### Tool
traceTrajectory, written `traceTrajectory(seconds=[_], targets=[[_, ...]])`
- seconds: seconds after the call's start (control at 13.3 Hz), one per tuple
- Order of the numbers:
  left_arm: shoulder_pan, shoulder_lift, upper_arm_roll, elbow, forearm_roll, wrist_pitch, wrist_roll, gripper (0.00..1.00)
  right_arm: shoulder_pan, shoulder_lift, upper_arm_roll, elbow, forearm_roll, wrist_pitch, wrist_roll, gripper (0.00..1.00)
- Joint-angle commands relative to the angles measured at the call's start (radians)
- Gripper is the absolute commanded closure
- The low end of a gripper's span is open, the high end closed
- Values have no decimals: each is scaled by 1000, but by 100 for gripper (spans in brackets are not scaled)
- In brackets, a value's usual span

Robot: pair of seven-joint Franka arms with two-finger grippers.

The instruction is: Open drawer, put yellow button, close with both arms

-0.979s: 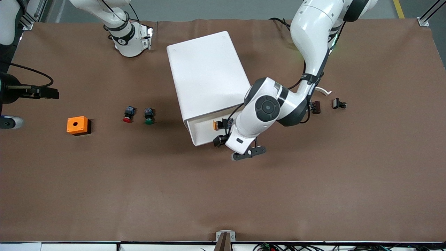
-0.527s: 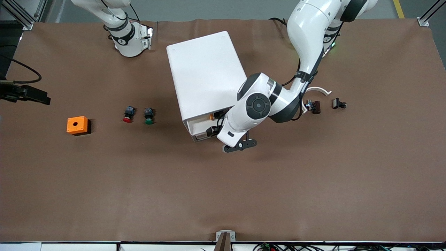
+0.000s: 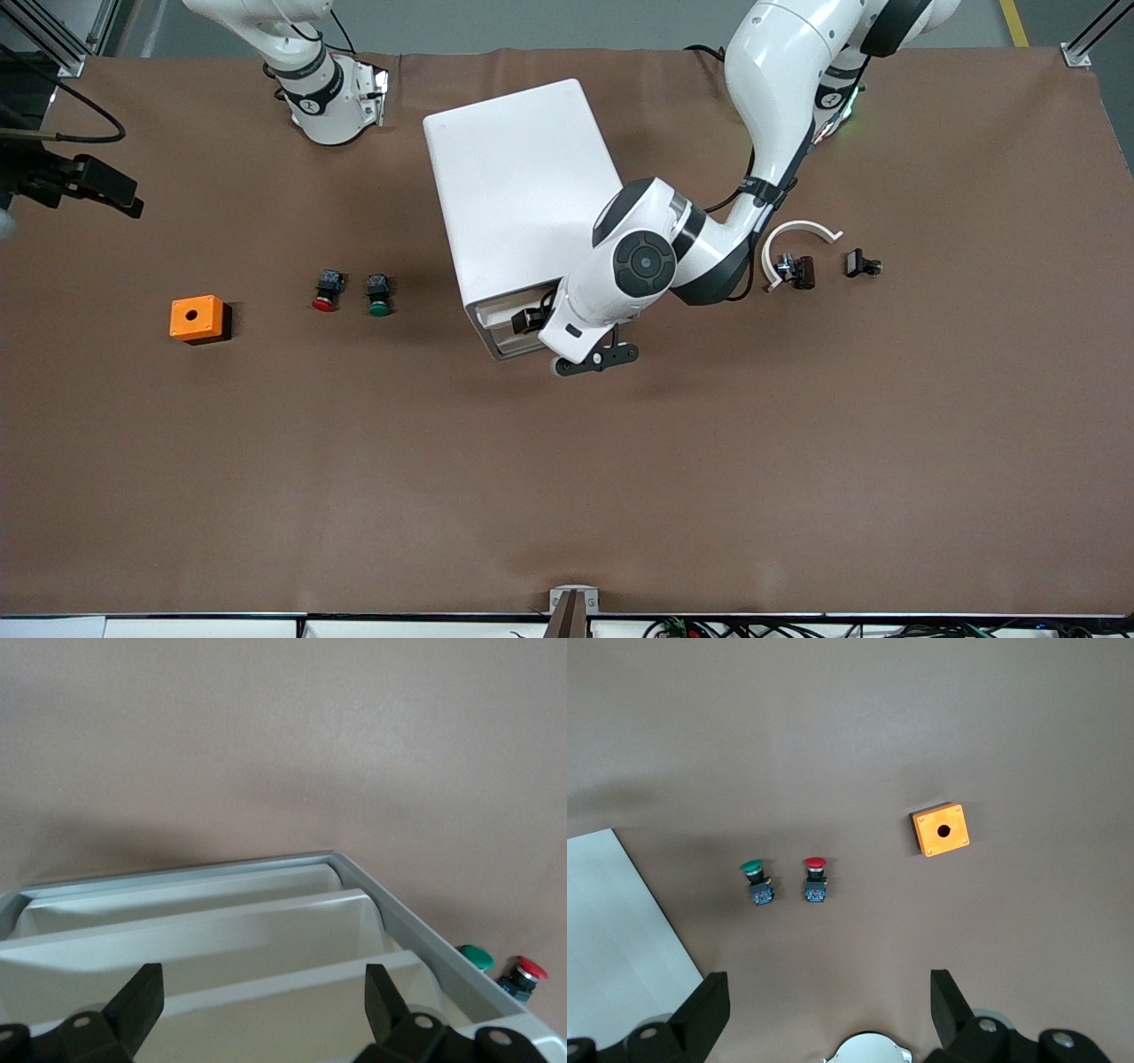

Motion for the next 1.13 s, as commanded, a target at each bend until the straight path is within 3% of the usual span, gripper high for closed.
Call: traceTrajectory(seconds=[0.0, 0.53, 0.83, 1.05], targets=[[-22, -17, -11, -10, -29, -27, -9, 0, 30, -21, -37, -35, 8, 14, 14, 0], [-16, -14, -8, -10, -24, -36, -5, 0, 36, -27, -53, -45, 21, 14, 36, 0], [67, -22, 0, -7, -14, -36, 52, 0, 32, -24, -56, -43, 72, 5, 99, 0], [134, -57, 2, -11, 61, -38, 134, 0, 24, -21, -56, -35, 80, 17, -8, 0]])
